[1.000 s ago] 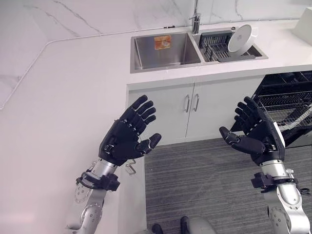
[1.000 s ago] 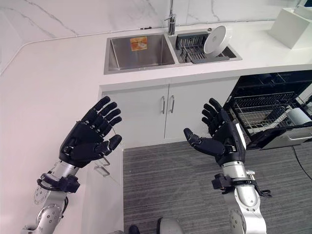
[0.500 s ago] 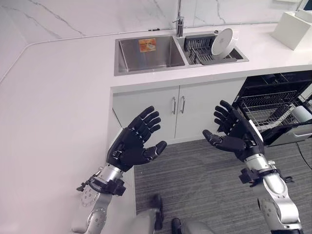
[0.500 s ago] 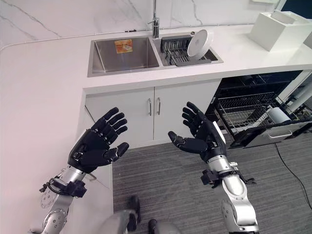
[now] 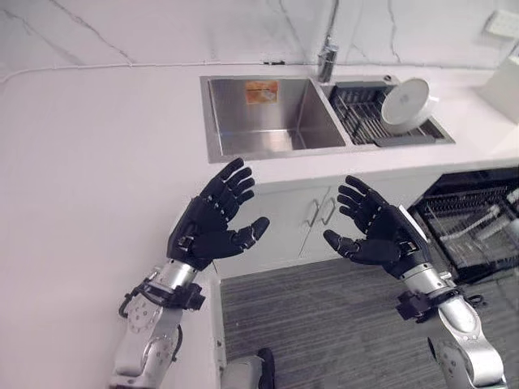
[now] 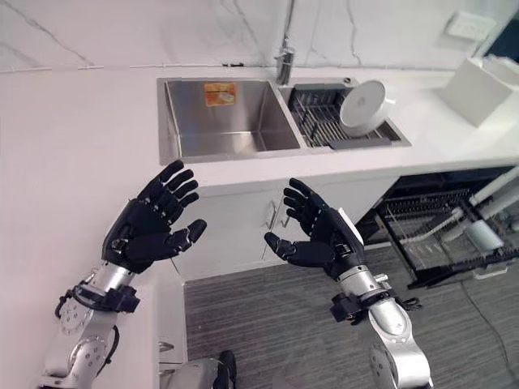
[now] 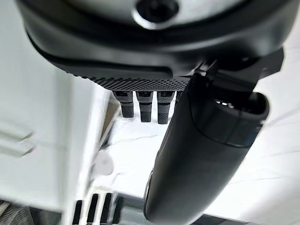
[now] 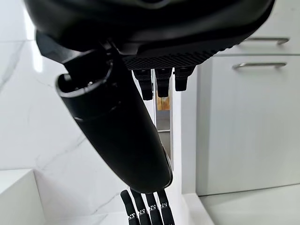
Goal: Place the dishes in the dishwasher.
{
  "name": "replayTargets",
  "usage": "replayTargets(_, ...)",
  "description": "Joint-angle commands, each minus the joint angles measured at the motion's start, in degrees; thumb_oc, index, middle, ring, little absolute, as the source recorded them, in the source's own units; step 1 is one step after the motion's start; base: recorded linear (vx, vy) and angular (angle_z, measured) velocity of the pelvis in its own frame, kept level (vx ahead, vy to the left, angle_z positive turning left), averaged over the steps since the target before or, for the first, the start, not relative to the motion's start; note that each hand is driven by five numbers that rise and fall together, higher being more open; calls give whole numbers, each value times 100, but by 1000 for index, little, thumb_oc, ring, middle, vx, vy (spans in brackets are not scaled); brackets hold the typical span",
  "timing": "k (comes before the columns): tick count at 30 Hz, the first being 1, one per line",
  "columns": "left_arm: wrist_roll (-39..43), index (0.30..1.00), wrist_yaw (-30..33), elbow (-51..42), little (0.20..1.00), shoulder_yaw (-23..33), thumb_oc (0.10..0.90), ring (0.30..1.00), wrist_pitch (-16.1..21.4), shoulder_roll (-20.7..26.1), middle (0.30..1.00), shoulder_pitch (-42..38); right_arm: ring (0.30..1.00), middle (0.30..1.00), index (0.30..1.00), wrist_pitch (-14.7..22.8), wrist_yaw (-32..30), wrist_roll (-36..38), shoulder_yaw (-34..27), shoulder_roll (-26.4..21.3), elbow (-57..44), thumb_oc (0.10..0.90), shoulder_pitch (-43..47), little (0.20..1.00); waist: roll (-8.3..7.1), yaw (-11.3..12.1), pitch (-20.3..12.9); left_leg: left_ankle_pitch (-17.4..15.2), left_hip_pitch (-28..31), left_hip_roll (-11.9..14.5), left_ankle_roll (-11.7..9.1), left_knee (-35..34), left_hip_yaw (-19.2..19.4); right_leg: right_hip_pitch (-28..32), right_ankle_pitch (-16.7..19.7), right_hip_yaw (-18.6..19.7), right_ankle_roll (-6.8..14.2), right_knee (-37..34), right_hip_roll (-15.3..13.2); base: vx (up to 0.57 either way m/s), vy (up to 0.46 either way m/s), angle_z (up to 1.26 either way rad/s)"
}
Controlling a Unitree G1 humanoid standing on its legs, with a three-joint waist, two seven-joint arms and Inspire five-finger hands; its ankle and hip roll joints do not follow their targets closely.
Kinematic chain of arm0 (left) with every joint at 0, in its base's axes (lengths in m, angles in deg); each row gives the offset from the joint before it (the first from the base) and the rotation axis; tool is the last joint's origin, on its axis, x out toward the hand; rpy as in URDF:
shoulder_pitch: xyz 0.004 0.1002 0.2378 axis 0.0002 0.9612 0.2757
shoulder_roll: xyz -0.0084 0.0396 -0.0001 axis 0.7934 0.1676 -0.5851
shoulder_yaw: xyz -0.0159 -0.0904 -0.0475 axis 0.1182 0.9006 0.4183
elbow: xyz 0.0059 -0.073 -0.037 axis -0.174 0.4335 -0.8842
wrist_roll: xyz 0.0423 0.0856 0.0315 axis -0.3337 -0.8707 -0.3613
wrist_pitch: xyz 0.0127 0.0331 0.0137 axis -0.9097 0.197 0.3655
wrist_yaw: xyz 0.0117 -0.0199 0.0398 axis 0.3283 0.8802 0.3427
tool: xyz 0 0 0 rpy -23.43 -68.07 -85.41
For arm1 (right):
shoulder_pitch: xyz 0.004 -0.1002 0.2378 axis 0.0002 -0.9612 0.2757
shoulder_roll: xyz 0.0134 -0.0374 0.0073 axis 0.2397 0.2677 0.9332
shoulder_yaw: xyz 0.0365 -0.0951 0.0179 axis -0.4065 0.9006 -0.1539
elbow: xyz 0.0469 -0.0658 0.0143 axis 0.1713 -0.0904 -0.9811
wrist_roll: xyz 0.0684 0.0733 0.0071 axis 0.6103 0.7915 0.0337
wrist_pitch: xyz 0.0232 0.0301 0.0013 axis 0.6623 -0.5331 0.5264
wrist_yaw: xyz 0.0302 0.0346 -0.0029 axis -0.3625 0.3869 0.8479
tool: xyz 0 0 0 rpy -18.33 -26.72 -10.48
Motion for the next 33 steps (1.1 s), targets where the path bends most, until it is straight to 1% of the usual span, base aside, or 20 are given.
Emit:
replayTargets(1, -106, 900, -38, -747, 900, -177, 800, 900, 424, 114, 900, -320, 900, 900, 900, 467, 69, 360, -235, -193, -92, 800, 490, 900, 203, 32, -329, -399, -140, 343, -710, -275, -318, 1013, 375, -1001, -510, -2993, -267, 101, -142, 39)
replayTargets(2, -105, 900, -75, -754, 900, -192, 800, 900, 412, 160, 900, -376, 900, 900, 900, 521, 75, 430, -247, -219, -76, 800, 480, 900, 193, 22, -279, -414, -93, 410, -754, -275, -362, 1083, 349, -1039, -569, -3506, -373, 81, -249, 34)
replayTargets(3, -208, 900, -134, -764, 900, -247, 800, 900, 418, 224, 900, -470, 900, 900, 900, 584, 77, 561, -315, -293, -106, 800, 408, 900, 150, -23, -182, -444, -25, 494, -821, -275, -451, 1007, 403, -919, -616, -4132, -653, 84, -339, 30)
replayTargets(4, -457, 900, -82, -792, 900, -364, 800, 900, 466, 262, 900, -548, 900, 900, 900, 572, 68, 696, -359, -345, -159, 800, 400, 900, 57, -66, -83, -506, 62, 578, -863, -275, -425, 670, 520, -759, -508, -4132, -1128, 84, -352, 42)
replayTargets(5, -533, 900, -24, -818, 900, -423, 800, 900, 504, 294, 900, -554, 900, 900, 900, 523, 56, 727, -350, -360, -198, 800, 433, 900, 9, -91, -44, -557, 137, 643, -889, -275, -360, 476, 704, -676, -417, -4132, -1356, 84, -282, 54)
replayTargets(7, -623, 900, 150, -929, 900, -476, 800, 900, 541, 341, 900, -546, 900, 900, 900, 323, 59, 643, -271, -326, -284, 800, 559, 900, -58, -137, 17, -712, 334, 762, -910, -275, -242, 154, 927, -369, -254, -4132, -1585, 148, -237, 31)
replayTargets(11, -606, 900, 5, -1013, 900, -509, 800, 900, 465, 399, 900, -567, 900, 900, 900, 298, -53, 717, -273, -309, -389, 800, 536, 900, -131, -170, -61, -746, 320, 903, -952, -275, -244, 223, 850, -156, -226, -4132, -1578, 164, -382, 15)
replayTargets(12, -615, 900, -13, -1024, 900, -530, 800, 900, 423, 452, 900, -593, 900, 900, 900, 298, -94, 720, -241, -288, -399, 800, 522, 900, -138, -189, -87, -734, 333, 1012, -1003, -275, -314, 321, 795, -39, -222, -4132, -1502, 156, -442, 71)
replayTargets(14, -584, 900, 1, -1033, 900, -512, 800, 900, 388, 500, 900, -589, 900, 900, 900, 296, -72, 774, -230, -335, -399, 800, 495, 900, -140, -190, -138, -702, 326, 1118, -1063, -275, -359, 458, 607, -86, -195, -4132, -1406, 157, -534, 66)
replayTargets(16, -574, 900, 80, -1064, 900, -496, 800, 900, 348, 518, 900, -554, 900, 900, 900, 287, -133, 834, -146, -411, -390, 800, 550, 900, -101, -161, -203, -615, 341, 1295, -1198, -275, -440, 550, 396, -180, -197, -4132, -1318, 169, -661, 28)
replayTargets(17, -511, 900, 124, -1066, 900, -435, 800, 900, 378, 543, 900, -469, 900, 900, 900, 263, -233, 879, -34, -502, -391, 800, 674, 900, -16, -152, -233, -558, 407, 1471, -1316, -275, -504, 595, 185, -214, -195, -4132, -1192, 162, -597, 1)
replayTargets(20, -372, 900, 115, -1062, 900, -252, 800, 900, 529, 515, 900, -242, 900, 900, 900, 188, -172, 881, 60, -583, -421, 800, 769, 900, 154, -154, -268, -455, 492, 1622, -1481, -275, -601, 615, 56, -192, -339, -4132, -1021, 126, -515, -12)
replayTargets(21, -291, 900, 101, -1050, 900, -187, 800, 900, 629, 483, 900, -129, 900, 900, 900, 177, -136, 818, 122, -608, -421, 800, 764, 900, 252, -184, -291, -391, 519, 1695, -1534, -275, -622, 615, 7, -157, -454, -4132, -887, 82, -507, -22)
replayTargets(22, -208, 900, 84, -1037, 900, -159, 800, 900, 669, 468, 900, -78, 900, 900, 900, 182, -111, 788, 150, -622, -403, 800, 750, 900, 286, -205, -303, -339, 525, 1744, -1565, -275, -610, 621, -9, -169, -521, -4132, -824, 58, -543, -20)
replayTargets(24, 38, 900, 40, -1024, 900, -134, 800, 900, 688, 412, 900, 33, 900, 900, 900, 217, -34, 732, 208, -650, -365, 800, 699, 900, 317, -248, -308, -228, 538, 1799, -1594, -275, -547, 664, -58, -235, -668, -4132, -701, 18, -493, -10)
replayTargets(26, 559, 900, -74, -982, 900, -138, 800, 900, 585, 311, 900, 118, 900, 900, 900, 317, 85, 696, 205, -692, -339, 800, 605, 900, 311, -320, -311, -140, 547, 1806, -1574, -275, -419, 726, -119, -322, -820, -4132, -583, -5, -476, 19)
replayTargets(28, 704, 900, -59, -848, 900, -206, 800, 900, 665, 167, 900, 78, 900, 900, 900, 504, 201, 605, 101, -753, -321, 800, 498, 900, 316, -467, -334, -29, 570, 1911, -1582, -275, -66, 764, -184, -518, -938, -4132, -561, -34, -365, 32)
replayTargets(30, 601, 900, -31, -808, 900, -274, 800, 900, 742, 129, 900, 32, 900, 900, 900, 574, 123, 673, 14, -820, -303, 800, 467, 900, 300, -530, -348, -93, 636, 1806, -1559, -275, 154, 781, -213, -653, -957, -4132, -615, -21, -206, 67)
replayTargets(32, 553, 900, -144, -835, 900, -187, 800, 900, 810, 72, 900, 152, 900, 900, 900, 649, 145, 708, -101, -762, -315, 800, 351, 900, 440, -499, -353, -325, 508, 1263, -1486, -275, -203, 776, -227, -670, -910, -4132, -517, 7, -61, 72)
replayTargets(33, 545, 900, -195, -874, 900, -126, 800, 900, 813, 50, 900, 231, 900, 900, 900, 646, 183, 676, -116, -697, -340, 800, 298, 900, 503, -495, -360, -374, 439, 1164, -1466, -275, -325, 775, -236, -655, -898, -4132, -465, 35, 27, 38)
